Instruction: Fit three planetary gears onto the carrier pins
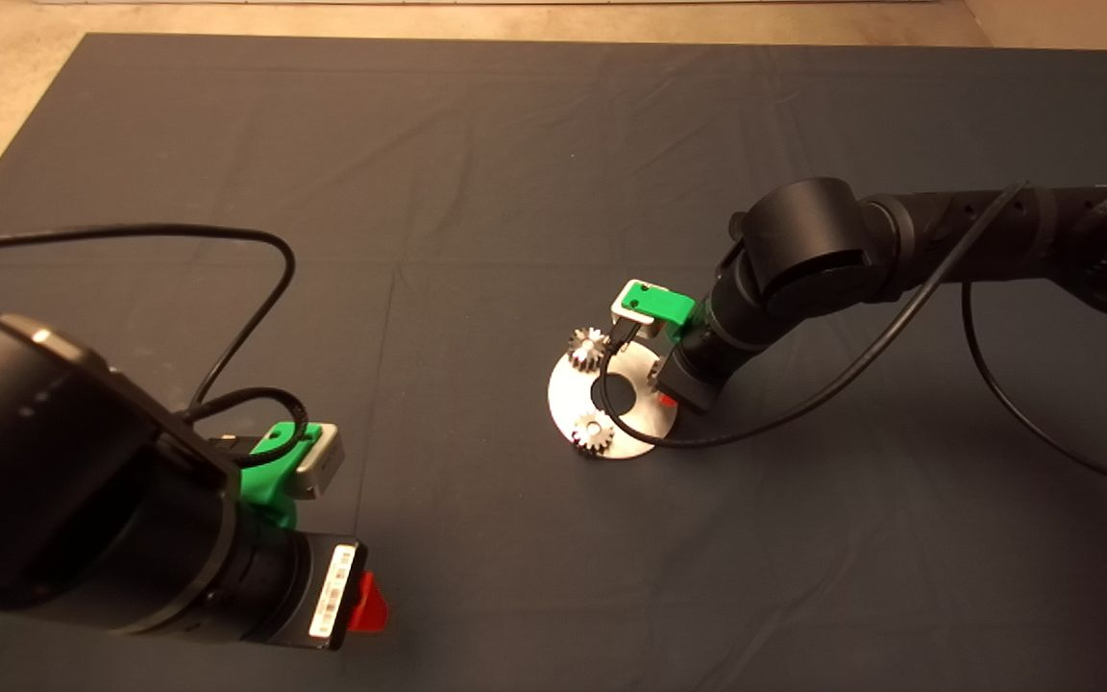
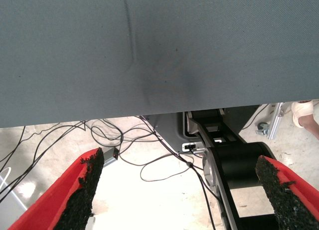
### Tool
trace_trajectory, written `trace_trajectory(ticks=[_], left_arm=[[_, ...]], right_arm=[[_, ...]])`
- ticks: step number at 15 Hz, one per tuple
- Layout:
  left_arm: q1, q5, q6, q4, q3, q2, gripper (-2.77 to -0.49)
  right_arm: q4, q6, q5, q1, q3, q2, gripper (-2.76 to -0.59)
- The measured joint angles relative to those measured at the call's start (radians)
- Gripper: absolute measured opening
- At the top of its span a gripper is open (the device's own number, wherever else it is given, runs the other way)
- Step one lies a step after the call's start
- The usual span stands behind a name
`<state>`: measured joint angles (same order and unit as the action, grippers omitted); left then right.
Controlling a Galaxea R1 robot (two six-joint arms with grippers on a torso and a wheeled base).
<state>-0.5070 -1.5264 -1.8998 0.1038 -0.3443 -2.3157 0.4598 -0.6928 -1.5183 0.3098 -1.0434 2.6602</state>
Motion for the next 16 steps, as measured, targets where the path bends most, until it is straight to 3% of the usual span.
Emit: trace_trajectory(ticks=[16], left_arm=[[0.0, 0.0, 0.0, 0.0, 0.0, 0.0, -1.09]], right_arm=[[0.001, 0.0, -0.001, 0.006, -0.011, 0.0, -2.38]])
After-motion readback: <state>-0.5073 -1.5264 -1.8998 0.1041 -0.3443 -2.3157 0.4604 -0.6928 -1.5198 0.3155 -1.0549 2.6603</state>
